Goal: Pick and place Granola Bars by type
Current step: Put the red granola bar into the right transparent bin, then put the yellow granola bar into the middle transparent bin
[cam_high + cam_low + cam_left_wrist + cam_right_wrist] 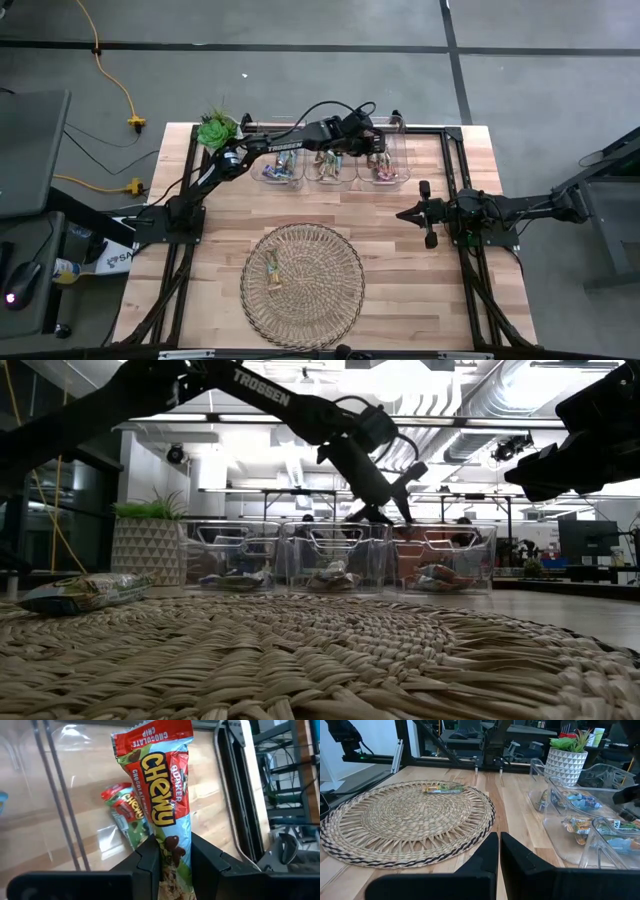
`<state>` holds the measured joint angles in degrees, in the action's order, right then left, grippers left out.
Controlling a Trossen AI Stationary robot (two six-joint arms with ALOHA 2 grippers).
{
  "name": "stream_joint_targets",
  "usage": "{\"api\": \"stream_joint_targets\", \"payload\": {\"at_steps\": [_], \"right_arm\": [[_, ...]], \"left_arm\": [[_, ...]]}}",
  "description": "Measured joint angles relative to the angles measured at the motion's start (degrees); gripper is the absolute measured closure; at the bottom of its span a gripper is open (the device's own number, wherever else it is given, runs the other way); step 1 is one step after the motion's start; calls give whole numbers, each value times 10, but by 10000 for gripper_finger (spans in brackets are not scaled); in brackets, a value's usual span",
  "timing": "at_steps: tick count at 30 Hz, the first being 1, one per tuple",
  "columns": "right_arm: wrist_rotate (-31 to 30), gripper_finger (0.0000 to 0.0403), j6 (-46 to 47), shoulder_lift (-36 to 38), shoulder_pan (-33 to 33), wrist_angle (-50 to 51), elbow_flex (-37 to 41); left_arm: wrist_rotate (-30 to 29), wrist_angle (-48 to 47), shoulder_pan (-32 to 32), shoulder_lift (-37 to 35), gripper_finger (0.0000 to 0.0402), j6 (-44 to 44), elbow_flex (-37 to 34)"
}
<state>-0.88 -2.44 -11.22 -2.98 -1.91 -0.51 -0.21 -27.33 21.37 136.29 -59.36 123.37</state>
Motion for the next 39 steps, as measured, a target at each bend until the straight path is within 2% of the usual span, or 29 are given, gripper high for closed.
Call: {"api": "stream_joint_targets", "payload": {"at_steps": [20, 27, 39], "right_arm": [[0, 402, 0, 0, 0, 0, 0], [0, 402, 0, 0, 0, 0, 0], [0, 402, 0, 0, 0, 0, 0]], "left_arm": [[23, 3, 0, 0, 319, 11, 0], [69, -1, 0, 10, 285, 13, 0], [58, 21, 0, 19, 234, 33, -1]]}}
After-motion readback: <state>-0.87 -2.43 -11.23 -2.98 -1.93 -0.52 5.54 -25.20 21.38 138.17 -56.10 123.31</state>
